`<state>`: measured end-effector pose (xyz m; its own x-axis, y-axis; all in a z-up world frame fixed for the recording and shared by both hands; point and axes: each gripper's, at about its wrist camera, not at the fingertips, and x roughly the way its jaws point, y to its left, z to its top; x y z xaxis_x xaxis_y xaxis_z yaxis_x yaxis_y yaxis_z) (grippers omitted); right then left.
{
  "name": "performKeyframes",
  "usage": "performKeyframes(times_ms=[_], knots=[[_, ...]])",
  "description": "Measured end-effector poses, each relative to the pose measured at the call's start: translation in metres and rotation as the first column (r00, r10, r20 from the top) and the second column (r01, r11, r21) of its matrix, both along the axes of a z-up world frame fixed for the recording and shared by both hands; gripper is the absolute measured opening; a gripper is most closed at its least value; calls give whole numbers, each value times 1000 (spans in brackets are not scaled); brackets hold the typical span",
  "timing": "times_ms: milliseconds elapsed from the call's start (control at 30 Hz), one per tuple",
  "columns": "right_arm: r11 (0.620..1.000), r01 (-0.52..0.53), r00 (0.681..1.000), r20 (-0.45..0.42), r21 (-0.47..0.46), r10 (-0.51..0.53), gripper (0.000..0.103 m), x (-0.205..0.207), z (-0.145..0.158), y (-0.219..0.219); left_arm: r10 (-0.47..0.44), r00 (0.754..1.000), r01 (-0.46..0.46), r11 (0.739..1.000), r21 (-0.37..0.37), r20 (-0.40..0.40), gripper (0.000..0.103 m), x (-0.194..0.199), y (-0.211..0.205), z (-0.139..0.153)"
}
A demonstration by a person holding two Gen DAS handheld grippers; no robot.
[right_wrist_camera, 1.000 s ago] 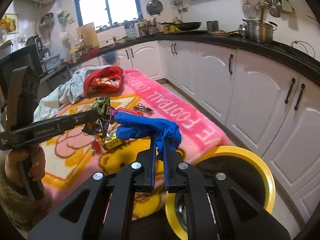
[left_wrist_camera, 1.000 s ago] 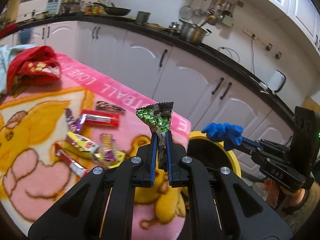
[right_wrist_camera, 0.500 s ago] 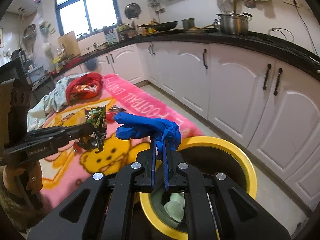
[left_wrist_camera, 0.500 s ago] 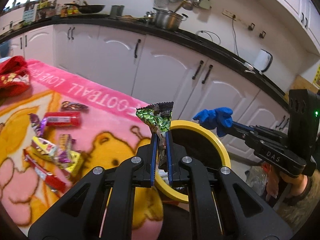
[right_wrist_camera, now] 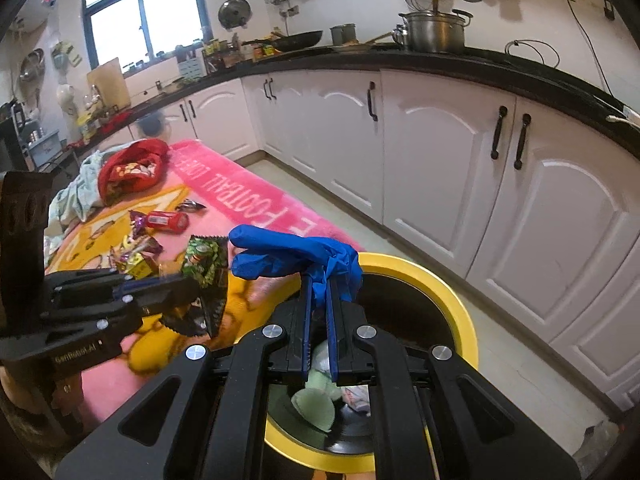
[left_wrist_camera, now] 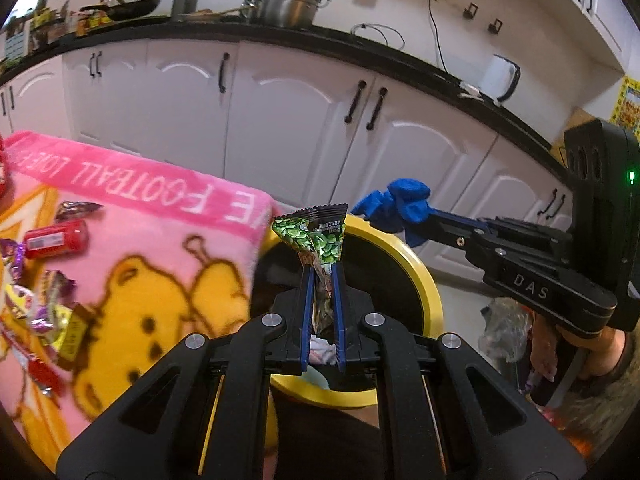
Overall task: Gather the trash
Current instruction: 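Carry the wrapper and glove over the yellow bin and open both tools, then move both open tools back over the candy wrappers on the blanket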
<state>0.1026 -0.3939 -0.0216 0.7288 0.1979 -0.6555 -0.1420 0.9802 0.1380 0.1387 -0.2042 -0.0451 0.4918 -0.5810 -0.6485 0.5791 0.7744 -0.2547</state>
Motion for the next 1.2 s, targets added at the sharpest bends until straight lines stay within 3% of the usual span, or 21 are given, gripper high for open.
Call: performKeyframes(times_ms=[800, 900, 1200], knots=[[994, 101, 980, -175, 45, -91, 11, 19, -54, -38, -60, 992, 65, 997, 51, -108, 6, 20, -36, -50], [993, 111, 978, -181, 49, -101, 20, 20, -55, -40, -49, 993, 55, 997, 55, -110, 23, 21, -33, -51], [989, 137, 979, -160, 53, -127, 33, 18, -50, -42, 19, 996, -14, 998, 54, -91, 53, 22, -10, -41]])
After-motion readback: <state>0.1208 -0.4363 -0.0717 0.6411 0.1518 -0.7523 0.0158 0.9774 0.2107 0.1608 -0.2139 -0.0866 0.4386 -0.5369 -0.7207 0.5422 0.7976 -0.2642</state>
